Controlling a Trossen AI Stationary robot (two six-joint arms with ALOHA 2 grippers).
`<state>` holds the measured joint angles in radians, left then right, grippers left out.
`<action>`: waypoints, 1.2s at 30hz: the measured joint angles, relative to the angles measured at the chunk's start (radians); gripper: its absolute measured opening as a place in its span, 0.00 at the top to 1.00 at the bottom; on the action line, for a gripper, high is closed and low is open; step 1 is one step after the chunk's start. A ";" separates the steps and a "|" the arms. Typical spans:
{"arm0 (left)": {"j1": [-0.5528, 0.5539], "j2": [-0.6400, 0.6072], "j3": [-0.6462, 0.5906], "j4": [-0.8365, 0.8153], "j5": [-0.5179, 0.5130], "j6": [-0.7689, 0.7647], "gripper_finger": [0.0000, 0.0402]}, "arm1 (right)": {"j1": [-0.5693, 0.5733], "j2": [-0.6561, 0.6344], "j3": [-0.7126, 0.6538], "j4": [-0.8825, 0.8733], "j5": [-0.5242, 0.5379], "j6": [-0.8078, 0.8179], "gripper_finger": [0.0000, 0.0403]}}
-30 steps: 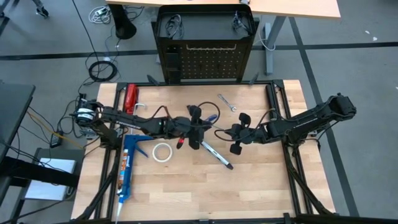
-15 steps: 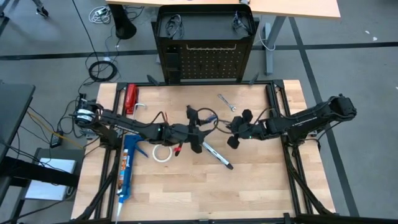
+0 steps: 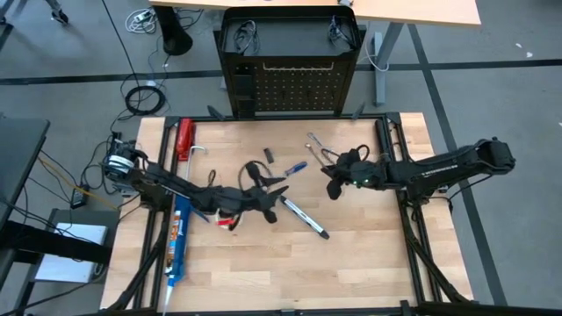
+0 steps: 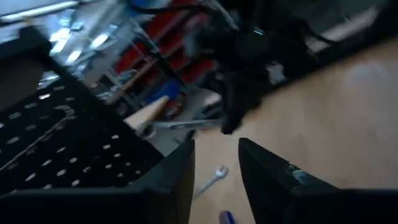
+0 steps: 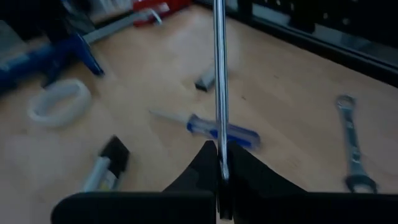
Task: Hang tools onto peg board
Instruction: Hang the bottom wrench onto the black pegboard
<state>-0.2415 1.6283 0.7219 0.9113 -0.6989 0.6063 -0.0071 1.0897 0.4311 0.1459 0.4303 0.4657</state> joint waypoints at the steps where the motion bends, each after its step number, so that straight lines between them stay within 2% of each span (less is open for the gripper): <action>1: -0.005 0.000 -0.019 0.053 -0.009 -0.003 0.68 | -0.008 -0.005 -0.022 0.055 -0.017 0.003 0.94; 5: -0.014 0.000 -0.086 0.215 -0.010 -0.075 0.69 | -0.041 0.006 -0.110 0.298 -0.109 0.033 0.93; 8: -0.010 -0.007 -0.108 0.221 -0.010 -0.120 0.69 | -0.055 0.019 -0.149 0.401 -0.139 0.041 0.94; 13: 0.039 -0.087 -0.138 0.131 -0.002 -0.213 0.69 | -0.090 0.023 -0.161 0.429 -0.146 0.053 0.93; 16: 0.080 -0.157 -0.164 0.066 0.061 -0.275 0.69 | -0.142 0.023 -0.162 0.431 -0.200 0.063 0.93; 23: 0.160 -0.315 -0.229 -0.037 0.195 -0.296 0.69 | -0.358 0.024 -0.162 0.438 -0.358 0.150 0.93; 29: 0.181 -0.407 -0.261 -0.128 0.233 -0.296 0.69 | -0.520 0.024 -0.162 0.495 -0.464 0.212 0.94; 36: 0.183 -0.497 -0.306 -0.125 0.289 -0.377 0.69 | -0.690 0.024 -0.161 0.534 -0.636 0.311 0.94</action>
<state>-0.0589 1.1315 0.4164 0.7858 -0.4098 0.2292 -0.6972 1.1133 0.2699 0.6796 -0.2055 0.7764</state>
